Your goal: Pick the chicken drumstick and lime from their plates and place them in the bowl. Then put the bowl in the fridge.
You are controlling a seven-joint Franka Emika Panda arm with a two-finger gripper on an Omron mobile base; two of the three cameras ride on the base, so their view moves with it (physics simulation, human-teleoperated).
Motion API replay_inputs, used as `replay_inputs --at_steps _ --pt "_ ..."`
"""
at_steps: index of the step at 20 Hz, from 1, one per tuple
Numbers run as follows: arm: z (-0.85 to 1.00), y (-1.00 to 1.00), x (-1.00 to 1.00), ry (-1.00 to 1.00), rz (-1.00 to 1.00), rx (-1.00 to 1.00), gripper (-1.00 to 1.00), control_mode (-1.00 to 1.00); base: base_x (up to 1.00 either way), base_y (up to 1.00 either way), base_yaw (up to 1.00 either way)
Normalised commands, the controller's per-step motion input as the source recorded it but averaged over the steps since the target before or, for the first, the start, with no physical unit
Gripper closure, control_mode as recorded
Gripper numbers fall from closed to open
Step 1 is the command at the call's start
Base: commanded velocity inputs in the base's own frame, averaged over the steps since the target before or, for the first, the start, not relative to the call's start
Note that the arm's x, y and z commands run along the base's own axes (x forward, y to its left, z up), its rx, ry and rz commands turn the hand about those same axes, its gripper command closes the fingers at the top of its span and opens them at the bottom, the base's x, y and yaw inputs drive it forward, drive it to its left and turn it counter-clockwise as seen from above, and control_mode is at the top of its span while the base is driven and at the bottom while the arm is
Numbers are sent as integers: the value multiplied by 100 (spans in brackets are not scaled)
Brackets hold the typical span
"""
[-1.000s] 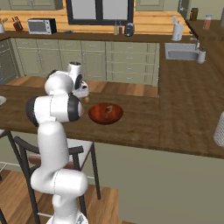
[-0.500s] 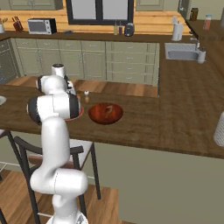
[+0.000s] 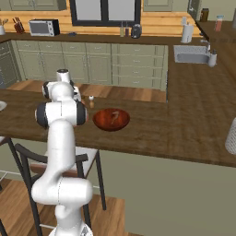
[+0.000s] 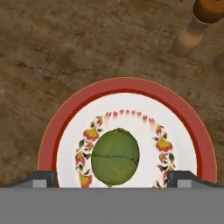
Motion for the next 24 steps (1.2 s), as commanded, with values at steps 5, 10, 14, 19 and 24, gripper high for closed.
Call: replay_inputs --at_steps 5,10,14,19,24 --pt "-36 0 -9 17 -23 -2 -100 -100 0 0 0" --pt "-42 -1 -34 6 -24 0 -100 -100 0 0 0" --pt "-35 -8 -15 0 -15 0 -100 -100 0 0 0" --pt "-16 -5 22 -1 4 0 -100 -100 0 0 0" --pt "-22 0 28 -1 2 0 -100 -100 0 0 0"
